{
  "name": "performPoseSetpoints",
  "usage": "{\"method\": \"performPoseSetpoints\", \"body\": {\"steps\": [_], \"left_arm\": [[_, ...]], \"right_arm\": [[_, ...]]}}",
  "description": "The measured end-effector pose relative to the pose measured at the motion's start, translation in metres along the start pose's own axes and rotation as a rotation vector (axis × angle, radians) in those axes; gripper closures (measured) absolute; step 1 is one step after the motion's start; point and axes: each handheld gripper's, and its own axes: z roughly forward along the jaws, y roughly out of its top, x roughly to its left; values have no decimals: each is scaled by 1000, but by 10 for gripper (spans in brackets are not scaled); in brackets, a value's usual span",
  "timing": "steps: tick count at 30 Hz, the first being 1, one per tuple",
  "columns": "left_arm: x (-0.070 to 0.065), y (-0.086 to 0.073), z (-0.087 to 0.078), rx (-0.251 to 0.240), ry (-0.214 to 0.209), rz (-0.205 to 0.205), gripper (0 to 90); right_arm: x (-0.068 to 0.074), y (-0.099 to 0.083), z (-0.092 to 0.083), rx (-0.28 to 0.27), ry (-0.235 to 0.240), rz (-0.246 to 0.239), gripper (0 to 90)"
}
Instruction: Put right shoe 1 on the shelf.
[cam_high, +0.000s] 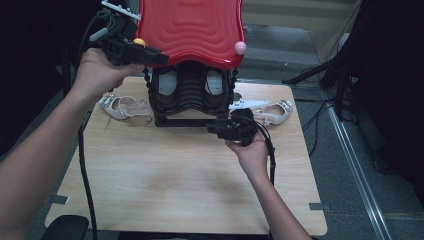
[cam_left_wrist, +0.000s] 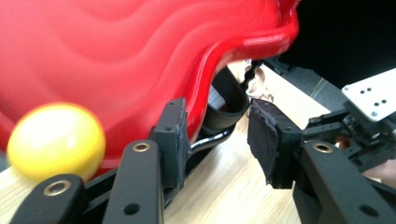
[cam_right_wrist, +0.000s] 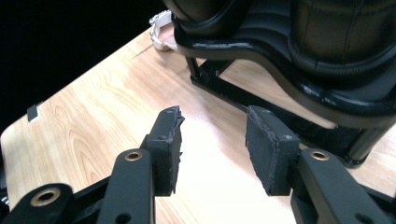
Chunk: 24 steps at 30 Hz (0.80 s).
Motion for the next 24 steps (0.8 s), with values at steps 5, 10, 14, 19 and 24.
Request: {"method": "performPoseSetpoints", "body": {"steps": [5, 10, 14, 19, 24], "left_arm": [[-3, -19, -8, -4, -7, -4, 530], [-7, -40, -17, -3, -1, -15, 502], [-10, -55, -20, 0, -6, -28, 495], [-8, -73, -19, 8, -5, -51, 485], [-5, -93, -12, 19, -3, -72, 480]], "right_arm": [[1, -12, -6, -13, 20, 0, 551], [0, -23, -10, 3, 22, -23, 533], [-5, -32, -13, 4, 31, -13, 530], [-9, -39, -14, 5, 32, -26, 528], [-13, -46, -11, -1, 41, 4, 531]]}}
